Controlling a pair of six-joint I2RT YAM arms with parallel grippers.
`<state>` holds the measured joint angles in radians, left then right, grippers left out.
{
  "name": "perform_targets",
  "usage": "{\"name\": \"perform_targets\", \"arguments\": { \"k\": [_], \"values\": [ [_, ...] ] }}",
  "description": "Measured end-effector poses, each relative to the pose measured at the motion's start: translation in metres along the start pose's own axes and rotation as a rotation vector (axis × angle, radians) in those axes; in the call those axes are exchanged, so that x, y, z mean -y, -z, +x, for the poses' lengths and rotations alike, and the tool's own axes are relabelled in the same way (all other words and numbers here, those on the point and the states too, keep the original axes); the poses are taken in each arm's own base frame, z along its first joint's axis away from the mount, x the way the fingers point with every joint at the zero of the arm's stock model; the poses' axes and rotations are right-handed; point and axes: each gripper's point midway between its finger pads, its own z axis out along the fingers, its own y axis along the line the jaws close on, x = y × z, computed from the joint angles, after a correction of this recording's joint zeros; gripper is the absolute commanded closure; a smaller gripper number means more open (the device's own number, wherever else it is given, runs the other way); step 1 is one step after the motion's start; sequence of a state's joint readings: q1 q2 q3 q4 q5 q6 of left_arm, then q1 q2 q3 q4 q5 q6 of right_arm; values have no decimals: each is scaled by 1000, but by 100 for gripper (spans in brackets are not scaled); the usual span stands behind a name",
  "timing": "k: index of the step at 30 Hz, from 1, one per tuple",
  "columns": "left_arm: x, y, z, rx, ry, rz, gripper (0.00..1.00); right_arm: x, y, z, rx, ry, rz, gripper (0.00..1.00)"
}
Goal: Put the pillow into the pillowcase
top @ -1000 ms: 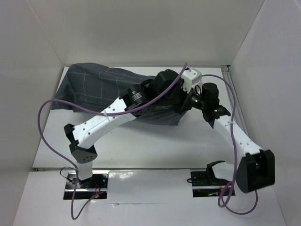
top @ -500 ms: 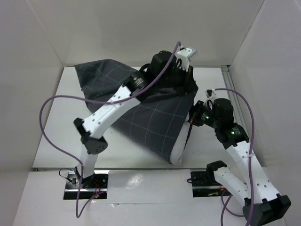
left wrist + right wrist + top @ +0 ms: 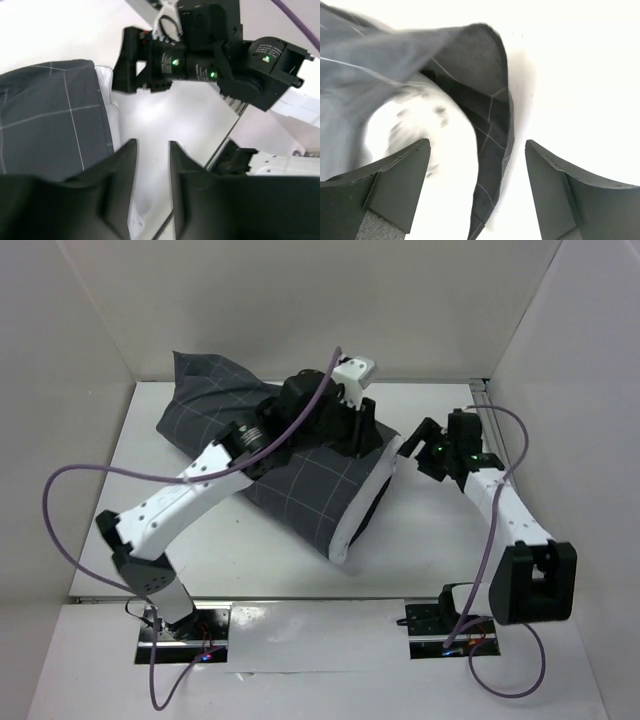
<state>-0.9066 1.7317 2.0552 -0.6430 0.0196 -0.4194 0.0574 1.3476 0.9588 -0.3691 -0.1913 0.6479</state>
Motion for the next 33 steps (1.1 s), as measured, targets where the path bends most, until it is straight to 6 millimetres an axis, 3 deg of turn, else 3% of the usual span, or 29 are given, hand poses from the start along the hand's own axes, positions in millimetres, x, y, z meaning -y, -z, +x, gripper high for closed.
{"name": "perform_targets", "arguments": {
  "k": [2, 4, 5, 8, 12, 15, 20, 26, 29, 33],
  "values": [
    [11, 25, 0, 27, -13, -3, 30, -1, 19, -14, 63, 3, -29, 16],
    [15, 35, 11, 25, -19, -38, 15, 1, 42, -22, 120, 3, -64, 16],
    [17, 33, 21, 11, -19, -57, 12, 1, 51, -24, 140, 6, -77, 16],
    [8, 12, 75, -96, -36, -162, 12, -3, 70, -12, 139, 40, -138, 16],
    [-24, -18, 168, -324, -111, -379, 12, 5, 73, 21, 59, 56, -169, 15],
    [-45, -25, 205, -412, -162, -516, 15, 17, 72, 44, -13, 51, -151, 14],
    [-67, -14, 210, -410, -160, -664, 25, 26, 71, 66, -83, 59, -150, 15],
    [-79, -2, 210, -395, -148, -757, 36, 23, 74, 73, -112, 77, -185, 15],
    [-80, 0, 210, -387, -140, -775, 51, 20, 75, 74, -121, 81, -204, 15],
    [-79, 1, 209, -378, -121, -781, 78, 14, 77, 78, -140, 88, -237, 15]
  ]
}}
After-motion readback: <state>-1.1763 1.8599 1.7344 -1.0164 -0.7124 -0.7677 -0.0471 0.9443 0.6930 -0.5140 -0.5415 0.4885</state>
